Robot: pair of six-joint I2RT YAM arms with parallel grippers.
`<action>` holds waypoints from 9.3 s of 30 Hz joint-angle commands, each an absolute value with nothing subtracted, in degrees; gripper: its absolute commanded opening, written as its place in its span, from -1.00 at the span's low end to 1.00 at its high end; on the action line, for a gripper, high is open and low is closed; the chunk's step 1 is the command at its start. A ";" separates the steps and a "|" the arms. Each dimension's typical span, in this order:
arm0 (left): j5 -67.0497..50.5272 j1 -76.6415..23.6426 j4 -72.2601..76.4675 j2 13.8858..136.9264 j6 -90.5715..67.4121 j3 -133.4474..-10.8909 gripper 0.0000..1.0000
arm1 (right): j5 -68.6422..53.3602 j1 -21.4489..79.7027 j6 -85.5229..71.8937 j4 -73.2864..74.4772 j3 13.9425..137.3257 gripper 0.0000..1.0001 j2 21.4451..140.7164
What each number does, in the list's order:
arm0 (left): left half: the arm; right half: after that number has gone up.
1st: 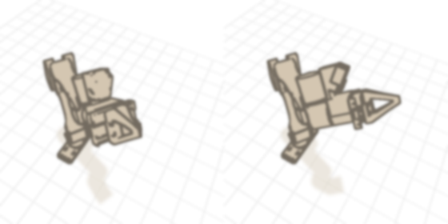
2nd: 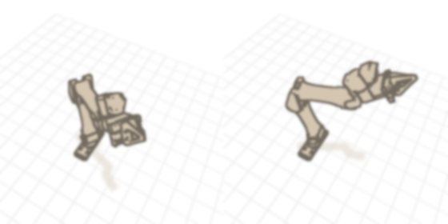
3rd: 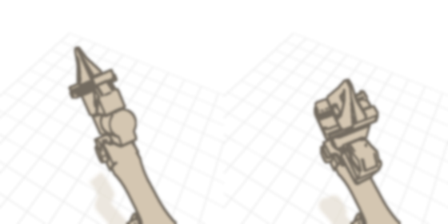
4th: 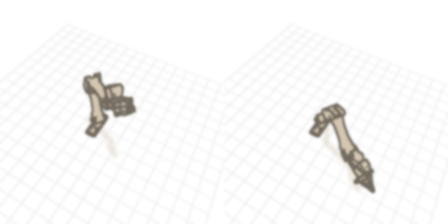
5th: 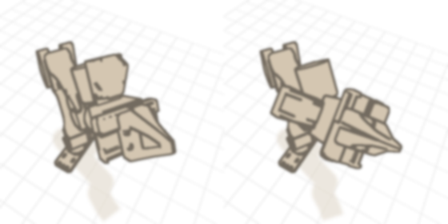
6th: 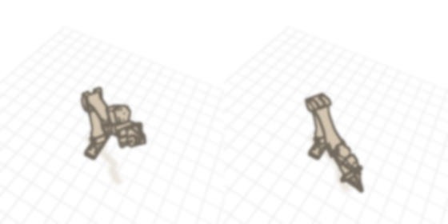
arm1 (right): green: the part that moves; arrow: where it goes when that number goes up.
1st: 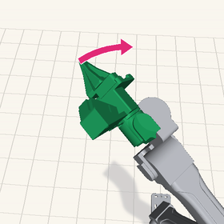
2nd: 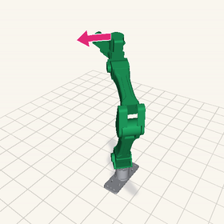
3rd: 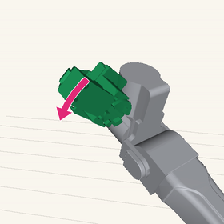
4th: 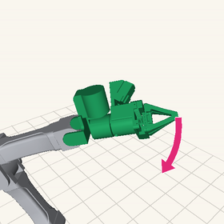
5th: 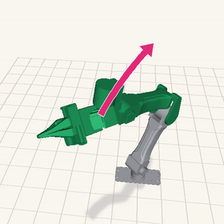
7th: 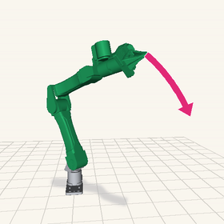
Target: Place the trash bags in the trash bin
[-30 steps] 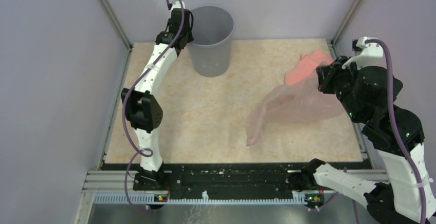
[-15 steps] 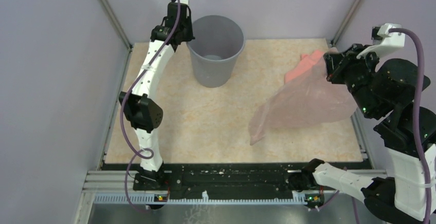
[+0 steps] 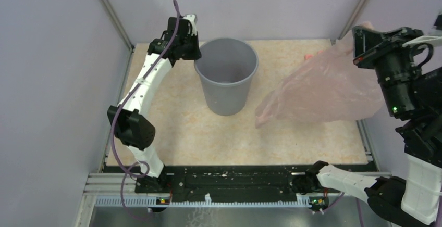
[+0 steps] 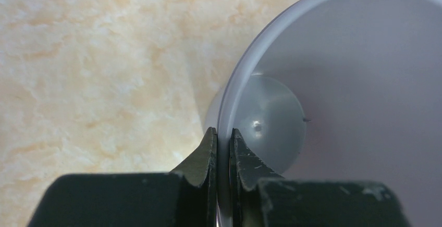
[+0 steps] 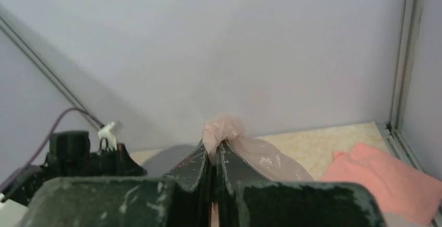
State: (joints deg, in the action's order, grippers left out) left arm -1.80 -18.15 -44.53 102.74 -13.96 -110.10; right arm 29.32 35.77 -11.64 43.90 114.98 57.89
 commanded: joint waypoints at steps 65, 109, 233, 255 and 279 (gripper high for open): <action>-28.44 -28.74 -13.65 63.84 -5.82 -93.23 0.79 | 6.43 35.90 -16.74 7.53 122.26 -1.00 71.38; -9.44 -28.92 -36.20 68.57 -27.22 -116.45 -1.00 | -3.84 35.89 -28.37 9.84 129.61 -1.00 82.34; -13.87 -24.35 -32.18 78.47 -24.33 -108.67 -1.00 | 12.47 41.62 -20.79 33.56 76.03 0.60 56.13; -16.10 -26.80 -32.78 81.54 -23.84 -106.06 -1.00 | 8.83 41.57 -11.34 19.15 66.33 -0.40 59.80; -13.66 -29.59 -32.83 84.18 -23.41 -104.16 -1.00 | -1.65 41.57 -10.22 25.55 74.32 0.42 52.42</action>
